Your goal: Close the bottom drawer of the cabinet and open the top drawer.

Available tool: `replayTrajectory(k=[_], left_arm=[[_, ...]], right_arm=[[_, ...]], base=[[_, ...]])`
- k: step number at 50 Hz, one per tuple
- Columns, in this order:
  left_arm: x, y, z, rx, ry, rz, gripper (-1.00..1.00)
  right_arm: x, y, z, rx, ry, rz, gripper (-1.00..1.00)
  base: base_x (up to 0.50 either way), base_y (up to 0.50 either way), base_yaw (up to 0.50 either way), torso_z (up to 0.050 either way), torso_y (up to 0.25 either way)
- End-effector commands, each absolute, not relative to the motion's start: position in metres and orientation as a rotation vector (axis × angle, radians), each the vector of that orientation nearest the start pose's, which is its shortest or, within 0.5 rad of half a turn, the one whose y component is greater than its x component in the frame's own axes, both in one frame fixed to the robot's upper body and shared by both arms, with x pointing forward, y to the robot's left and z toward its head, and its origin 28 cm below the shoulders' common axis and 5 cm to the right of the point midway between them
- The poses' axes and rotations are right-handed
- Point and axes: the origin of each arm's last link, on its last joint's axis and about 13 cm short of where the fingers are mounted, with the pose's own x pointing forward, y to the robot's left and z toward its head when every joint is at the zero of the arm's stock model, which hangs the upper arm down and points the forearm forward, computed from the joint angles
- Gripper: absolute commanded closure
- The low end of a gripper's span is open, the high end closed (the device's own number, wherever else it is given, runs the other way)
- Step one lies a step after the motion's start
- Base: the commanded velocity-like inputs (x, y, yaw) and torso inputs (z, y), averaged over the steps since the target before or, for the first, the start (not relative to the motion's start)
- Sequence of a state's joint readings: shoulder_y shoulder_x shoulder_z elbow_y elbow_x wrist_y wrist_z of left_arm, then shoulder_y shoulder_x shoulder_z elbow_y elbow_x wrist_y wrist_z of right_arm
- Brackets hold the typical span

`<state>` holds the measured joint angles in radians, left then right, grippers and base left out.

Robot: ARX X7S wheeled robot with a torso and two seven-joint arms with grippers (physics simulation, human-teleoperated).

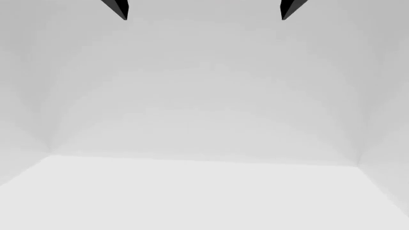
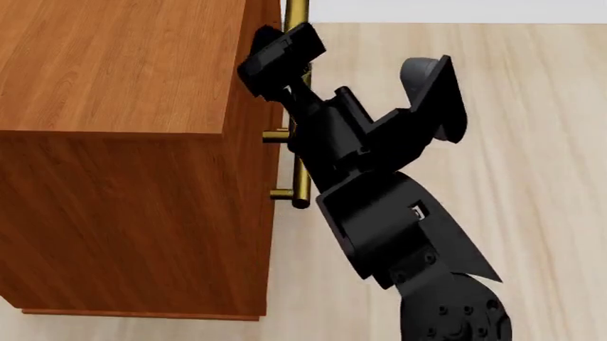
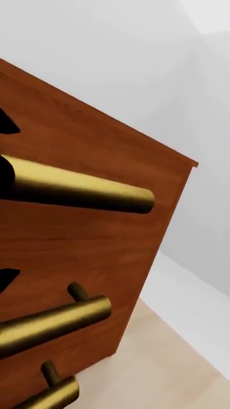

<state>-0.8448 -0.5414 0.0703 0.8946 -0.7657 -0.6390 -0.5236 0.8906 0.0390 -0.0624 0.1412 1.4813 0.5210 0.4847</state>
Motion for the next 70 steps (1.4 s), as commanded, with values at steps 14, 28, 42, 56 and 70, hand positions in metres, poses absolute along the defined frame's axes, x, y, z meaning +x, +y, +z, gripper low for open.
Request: replayTrajectory(k=[14,28,42,56,70], left_arm=[[0.201,0.226,0.311,-0.002,-0.887,-0.115,-1.00],[0.201,0.226,0.311,-0.006,-0.888,-0.115,-1.00],[0.200,0.225,0.312,-0.006,-0.889,-0.118,-1.00],[0.199,0.224,0.313,-0.006,-0.893,-0.122,-1.00],[0.198,0.224,0.315,-0.010,-0.898,-0.123,-1.00]], right_arm=[[0.337,-0.031,0.244,1.079,0.165,0.508,-1.00],[0.333,-0.033,0.247,1.090,0.151,0.495,1.00],[0.325,-0.046,0.259,1.171,0.090,0.479,1.00],[0.319,-0.060,0.270,1.236,0.025,0.449,1.00],[0.313,-0.077,0.276,1.252,-0.032,0.413,1.00]], base=[[0.00,0.00,0.00,0.000,0.000],[0.00,0.00,0.00,0.000,0.000],[0.00,0.00,0.00,0.000,0.001],[0.00,0.00,0.00,0.000,0.003],[-0.01,0.00,0.00,0.001,0.006]])
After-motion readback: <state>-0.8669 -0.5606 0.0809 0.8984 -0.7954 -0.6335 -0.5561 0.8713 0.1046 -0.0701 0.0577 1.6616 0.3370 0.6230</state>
